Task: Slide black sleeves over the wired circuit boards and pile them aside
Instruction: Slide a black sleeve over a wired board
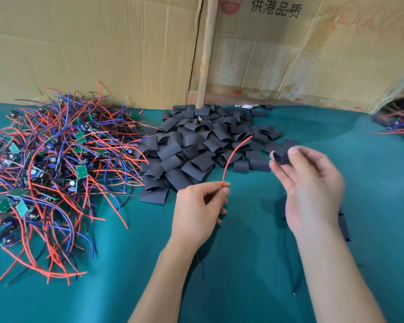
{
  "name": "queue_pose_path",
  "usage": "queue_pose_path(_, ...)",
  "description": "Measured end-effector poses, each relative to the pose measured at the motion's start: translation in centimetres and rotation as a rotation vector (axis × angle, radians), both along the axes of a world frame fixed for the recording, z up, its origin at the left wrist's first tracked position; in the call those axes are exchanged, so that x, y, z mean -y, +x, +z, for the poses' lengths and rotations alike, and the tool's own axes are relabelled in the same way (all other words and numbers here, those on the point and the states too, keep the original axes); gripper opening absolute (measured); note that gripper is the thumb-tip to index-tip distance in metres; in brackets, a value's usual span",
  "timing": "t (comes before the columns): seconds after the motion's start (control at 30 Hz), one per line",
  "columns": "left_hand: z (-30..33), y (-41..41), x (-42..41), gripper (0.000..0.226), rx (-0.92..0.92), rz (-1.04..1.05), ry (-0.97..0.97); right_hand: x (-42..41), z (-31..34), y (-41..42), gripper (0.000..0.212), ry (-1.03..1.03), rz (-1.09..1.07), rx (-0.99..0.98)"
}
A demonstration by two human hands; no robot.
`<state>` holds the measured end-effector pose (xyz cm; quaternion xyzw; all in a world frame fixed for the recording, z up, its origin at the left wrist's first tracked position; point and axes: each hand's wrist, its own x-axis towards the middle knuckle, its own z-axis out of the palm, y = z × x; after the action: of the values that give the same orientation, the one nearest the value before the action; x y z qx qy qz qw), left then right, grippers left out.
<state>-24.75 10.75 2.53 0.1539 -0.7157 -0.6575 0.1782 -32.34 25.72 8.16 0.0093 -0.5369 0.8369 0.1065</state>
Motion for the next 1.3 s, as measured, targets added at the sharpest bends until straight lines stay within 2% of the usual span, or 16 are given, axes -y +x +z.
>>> queue_pose_path(0.13, -0.2, 0.1, -0.2, 0.026, 0.005, -0.029, -0.115, -0.2, 0.5, -0.1, 0.010, -0.101, -0.017, 0.044)
queue_pose_path(0.3, -0.6, 0.0, -0.2, 0.015, 0.012, -0.032, -0.193, 0.6, 0.6, 0.3, 0.011, -0.135, 0.055, 0.061)
queue_pose_path(0.43, -0.5, 0.0, -0.2, 0.013, 0.034, -0.034, -0.214, 1.3, 0.3, 0.9, 0.011, 0.006, 0.067, -0.029)
queue_pose_path(0.53, -0.4, 0.1, -0.1, 0.013, 0.015, -0.034, -0.214, 1.7, -0.1, 1.2, 0.012, 0.192, 0.038, -0.157)
queue_pose_path(0.7, 0.1, 0.1, 0.0, 0.008, -0.010, 0.014, -0.133, 2.9, -1.7, 1.5, 0.046, 0.482, 0.044, -0.170)
queue_pose_path(0.8, 0.2, 0.1, 0.1, 0.011, -0.017, 0.015, -0.081, 3.0, -2.0, 1.5, 0.070, 0.388, 0.059, -0.108)
queue_pose_path(0.87, 0.2, 0.2, -0.1, 0.018, -0.026, 0.013, -0.102, 3.0, -1.9, 1.4, 0.076, 0.366, 0.068, -0.099)
queue_pose_path(1.03, 0.2, 0.3, 0.1, 0.022, -0.057, 0.018, -0.210, 3.7, -2.6, 1.9, 0.080, 0.501, 0.110, -0.122)
queue_pose_path(1.1, 0.2, 0.4, 0.4, 0.036, -0.067, -0.001, -0.161, 4.0, -3.0, 2.0, 0.081, 0.544, 0.102, -0.112)
queue_pose_path(1.2, 0.5, 0.5, 0.4, 0.046, -0.087, -0.028, -0.032, 4.0, -3.3, 1.9, 0.080, 0.493, 0.091, -0.013)
queue_pose_path(1.3, 0.3, 0.5, 0.4, 0.048, -0.109, -0.012, -0.008, 4.1, -3.5, 1.8, 0.076, 0.386, 0.144, 0.093)
